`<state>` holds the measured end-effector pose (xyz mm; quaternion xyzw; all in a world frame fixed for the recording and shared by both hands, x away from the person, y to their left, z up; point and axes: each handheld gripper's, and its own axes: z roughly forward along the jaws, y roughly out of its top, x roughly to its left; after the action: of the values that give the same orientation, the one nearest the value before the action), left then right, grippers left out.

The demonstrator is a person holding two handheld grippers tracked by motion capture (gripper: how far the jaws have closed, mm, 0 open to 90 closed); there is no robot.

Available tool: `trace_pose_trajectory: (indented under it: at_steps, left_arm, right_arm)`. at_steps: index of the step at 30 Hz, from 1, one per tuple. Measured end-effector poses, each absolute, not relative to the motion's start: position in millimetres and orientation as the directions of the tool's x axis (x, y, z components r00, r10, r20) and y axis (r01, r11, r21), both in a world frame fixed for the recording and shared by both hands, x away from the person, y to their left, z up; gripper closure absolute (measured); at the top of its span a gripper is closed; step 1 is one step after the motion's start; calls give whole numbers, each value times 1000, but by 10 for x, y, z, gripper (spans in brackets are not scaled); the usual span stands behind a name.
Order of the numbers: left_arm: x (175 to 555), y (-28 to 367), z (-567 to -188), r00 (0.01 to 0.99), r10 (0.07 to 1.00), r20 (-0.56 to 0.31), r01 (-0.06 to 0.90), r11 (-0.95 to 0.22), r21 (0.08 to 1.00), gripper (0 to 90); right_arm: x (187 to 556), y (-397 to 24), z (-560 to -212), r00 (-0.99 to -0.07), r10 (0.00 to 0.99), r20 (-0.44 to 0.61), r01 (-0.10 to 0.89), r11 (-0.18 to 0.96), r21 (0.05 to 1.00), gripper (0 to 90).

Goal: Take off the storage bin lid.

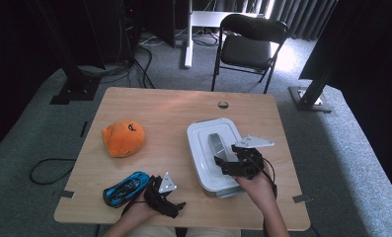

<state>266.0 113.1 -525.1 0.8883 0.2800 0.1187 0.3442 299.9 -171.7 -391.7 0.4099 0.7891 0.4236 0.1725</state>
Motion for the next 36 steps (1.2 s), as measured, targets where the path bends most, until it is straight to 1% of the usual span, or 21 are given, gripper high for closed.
trace_pose_trajectory:
  at_steps: [3,4,8,10,18,21,22,24,26,28,36]
  left_arm:
    - [2661,1131,-5252,816,578,18,415,-606,678,6]
    - [2661,1131,-5252,816,578,19,414,-606,679,6]
    - [2658,1132,-5253,815,579,18,415,-606,679,6]
    - [2658,1132,-5252,815,579,17,416,-606,679,6]
    - [2658,1132,-5253,815,579,17,416,-605,679,6]
    - [2657,1132,-5253,814,580,17,416,-604,680,6]
    - [2657,1132,-5253,814,580,17,416,-604,680,6]
    - [2656,1132,-5254,814,581,16,417,-603,680,6]
    - [2655,1132,-5253,814,581,16,417,-603,680,6]
    - [2656,1134,-5253,814,580,17,417,-605,678,6]
    - [2656,1134,-5252,814,580,18,417,-605,678,6]
  right_arm:
    - [2991,-1681,-3930,-593,803,61,505,312,805,268]
    - [2981,-1674,-3942,-593,803,62,506,312,804,300]
    - [2885,-1654,-3988,-578,816,18,497,335,800,376]
    - [2860,-1657,-3990,-576,817,15,499,337,798,402]
    - [2802,-1623,-4010,-564,825,2,488,331,808,459]
    - [2797,-1601,-4015,-557,830,-6,480,327,814,540]
    - [2796,-1591,-4020,-543,839,-21,481,332,811,554]
    - [2793,-1599,-4029,-554,832,-2,480,322,816,607]
    - [2779,-1590,-4033,-560,828,-8,472,327,819,651]
    - [2770,-1572,-4030,-557,830,-20,469,335,817,652]
    - [2786,-1606,-4012,-553,833,22,490,303,818,672]
